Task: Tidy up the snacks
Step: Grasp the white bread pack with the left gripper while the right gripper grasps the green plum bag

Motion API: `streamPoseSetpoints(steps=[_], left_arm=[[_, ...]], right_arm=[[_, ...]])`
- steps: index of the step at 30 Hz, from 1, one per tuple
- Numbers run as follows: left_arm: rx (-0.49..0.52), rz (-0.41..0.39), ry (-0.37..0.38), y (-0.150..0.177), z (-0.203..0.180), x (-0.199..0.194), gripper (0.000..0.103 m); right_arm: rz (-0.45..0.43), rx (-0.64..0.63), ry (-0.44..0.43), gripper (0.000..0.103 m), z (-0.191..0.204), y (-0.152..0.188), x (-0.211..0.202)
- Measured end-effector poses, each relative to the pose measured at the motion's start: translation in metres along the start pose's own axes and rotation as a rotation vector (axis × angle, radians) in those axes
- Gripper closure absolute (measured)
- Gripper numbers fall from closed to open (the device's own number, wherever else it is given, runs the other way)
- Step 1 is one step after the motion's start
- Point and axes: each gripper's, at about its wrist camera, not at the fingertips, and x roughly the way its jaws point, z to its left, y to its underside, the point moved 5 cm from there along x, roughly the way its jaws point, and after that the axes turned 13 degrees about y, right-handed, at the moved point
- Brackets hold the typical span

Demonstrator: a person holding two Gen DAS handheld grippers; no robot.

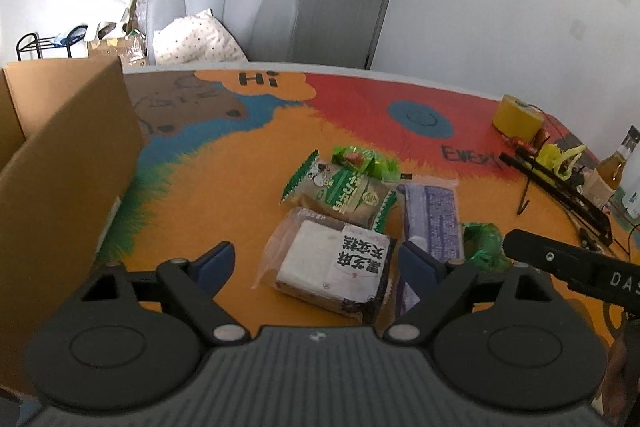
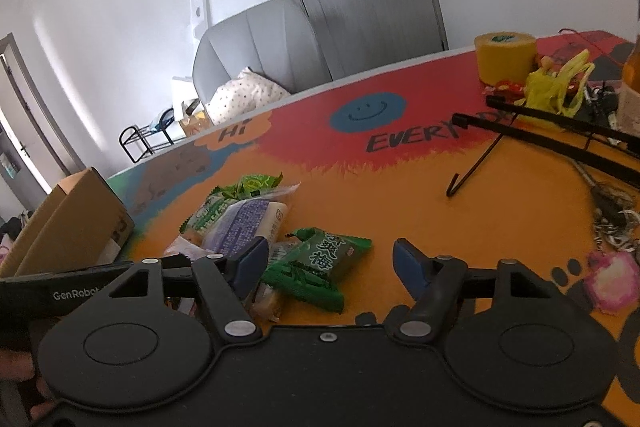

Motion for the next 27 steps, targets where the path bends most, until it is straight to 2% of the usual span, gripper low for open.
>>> streamPoseSetpoints(steps=[8,15,18,20,21,23,27], left_arm=[[-0.011,0.044,-0.001,0.007,0.006,0.018,0.014],[0.017,0.030,-0.014,0.006,0.002,0.023,0.014],[0.024,0.026,-0.016,0.007,0.001,0.024,0.015],[0.038,0.022,-0.015,0.008,-0.001,0.023,0.022],[0.046,0.021,-0.013,0.008,-0.002,0.023,0.026],[0.050,0.020,-0.016,0.008,-0.003,0.022,0.038],[0.040,0.021,-0.014,0.006,-0.003,0.019,0.044]], right_arm=[[0.032,-0.020,0.003,0.037,0.005,0.001,0.016],[0.047,-0.029,0.007,0.039,0.005,0.002,0.021],[0.044,-0.036,0.014,0.042,0.005,0.003,0.021],[0.040,-0.049,0.027,0.048,0.004,0.004,0.020],[0.037,-0.056,0.038,0.054,0.003,0.004,0.020],[0.033,-0.060,0.057,0.059,0.001,0.004,0.019],[0.008,-0.075,0.071,0.063,0.000,0.004,0.013]])
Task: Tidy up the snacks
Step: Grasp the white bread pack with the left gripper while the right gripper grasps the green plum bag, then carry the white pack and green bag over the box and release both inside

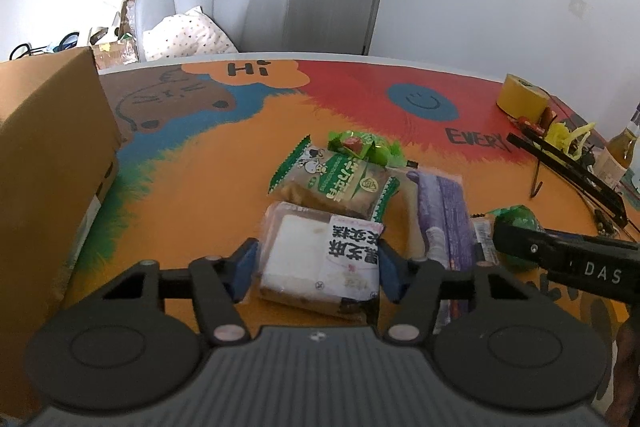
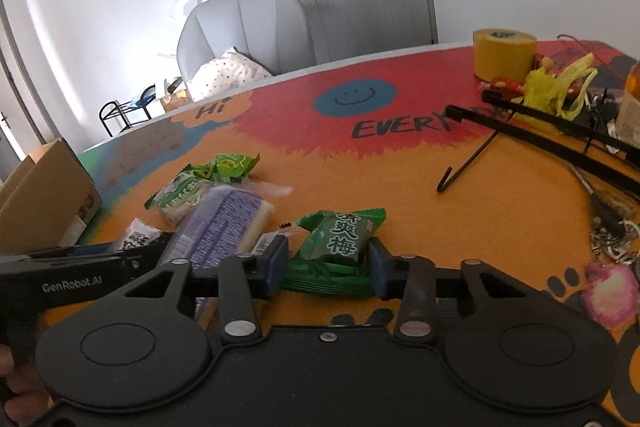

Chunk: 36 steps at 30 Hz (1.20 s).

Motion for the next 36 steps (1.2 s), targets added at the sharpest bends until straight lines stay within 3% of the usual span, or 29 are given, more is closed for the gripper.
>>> streamPoseSetpoints(steps=[18,36], left_arm=[[-0.019,-0.124,-0.018,-0.015,0.004,-0.060,0.046],[-0.046,-0.283,-0.083,-0.040,0.039,-0.138,0.046]], right_arm=[[-0.110,0.004,-0.069,0.064,0.020,-0.018,-0.043],[-0.198,-0.062,-0.223,0.064,0.096,-0.046,-0.071]])
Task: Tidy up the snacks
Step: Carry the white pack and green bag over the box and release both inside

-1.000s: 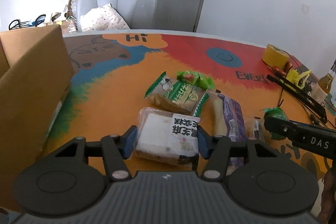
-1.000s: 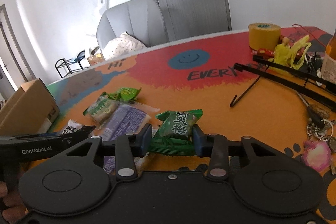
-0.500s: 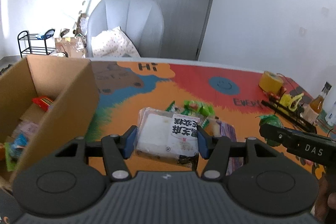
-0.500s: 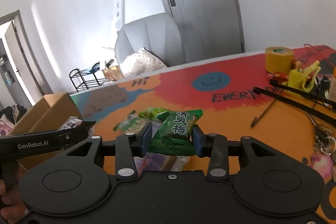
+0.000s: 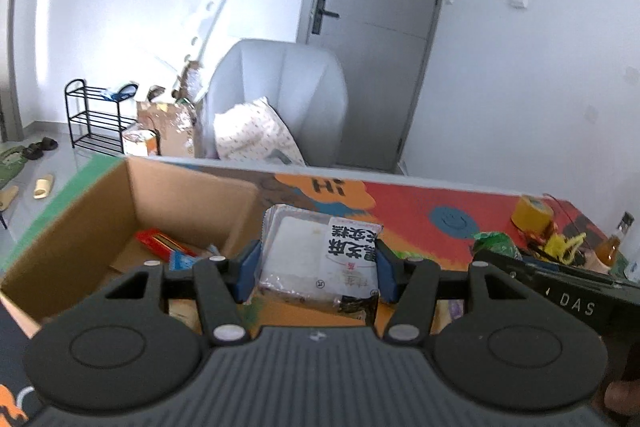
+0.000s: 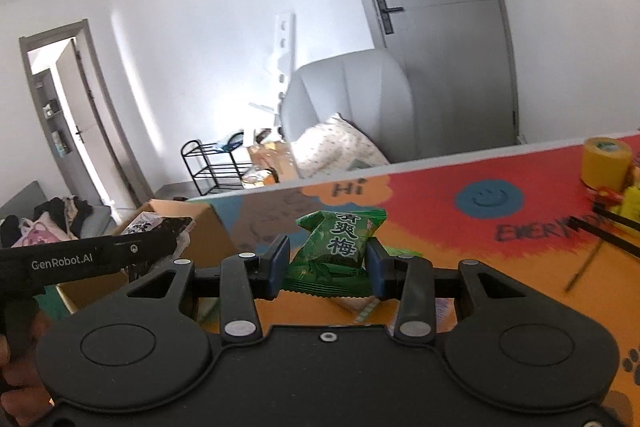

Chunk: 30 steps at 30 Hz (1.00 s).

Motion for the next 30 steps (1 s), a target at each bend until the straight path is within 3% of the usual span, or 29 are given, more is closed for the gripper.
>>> streamPoseSetpoints(steps=[19,30], left_arm=[[-0.065,-0.059,-0.101,-0.019,0.083,-0.043,0.046],[-0.101,-0.036,-0.123,-0.019,0.115,-0.038,0.046]], right_arm=[[-0.032,-0.086,-0.106,0.064,0.093,-0.015,0.008],[-0.025,-0.103,-0.151,0.064,0.128,-0.017,0.016]])
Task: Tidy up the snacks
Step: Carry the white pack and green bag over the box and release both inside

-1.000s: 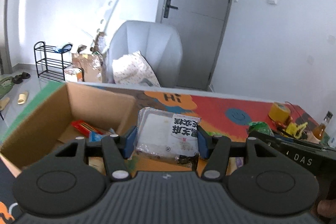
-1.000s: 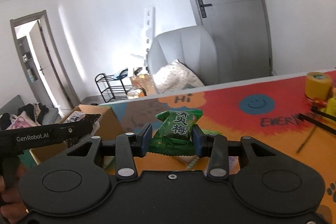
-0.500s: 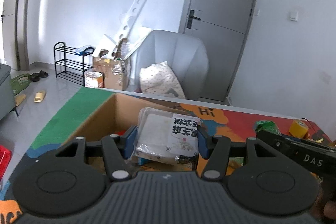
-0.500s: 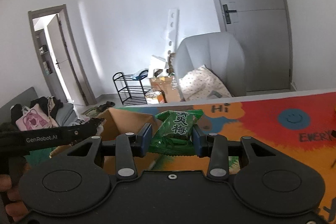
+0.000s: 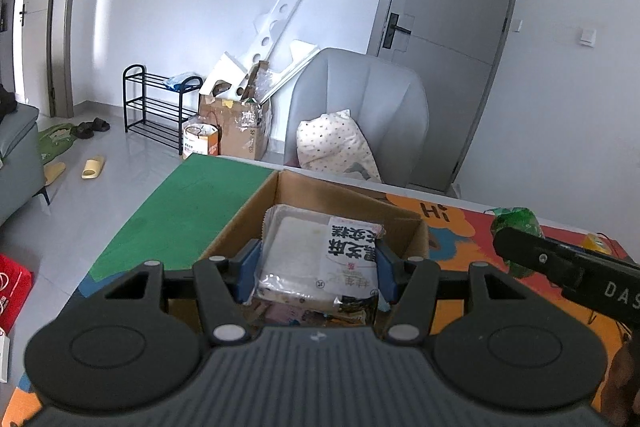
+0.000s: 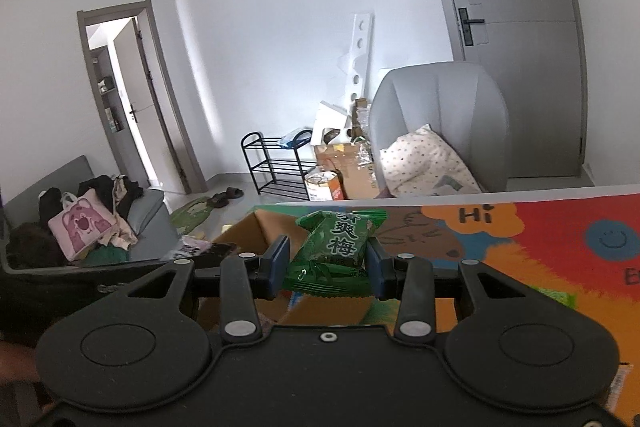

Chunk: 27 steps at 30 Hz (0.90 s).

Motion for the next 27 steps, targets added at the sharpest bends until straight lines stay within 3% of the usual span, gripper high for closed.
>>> streamPoseSetpoints(steps=[8,20,24,27], left_arm=[[-0.005,0.003,-0.008,-0.002,0.008,0.001,0.042],[-0.048,-0.056,-0.045,-0.015,0.029,-0.018,0.032],[-0.052,-0.058,-0.046,-0.016,0.032,-0.020,0.027],[-0.054,-0.057,-0.052,-0.016,0.033,-0.021,0.018]], right_arm=[[0.013,-0.001,-0.020,0.064,0.011,-0.003,0.006],[0.037,0.005,-0.087,0.063,0.035,-0.008,0.020],[0.018,0.020,-0.078,0.043,0.033,-0.012,0.020],[0.018,0.032,-0.067,0.041,0.027,-0.013,0.018]])
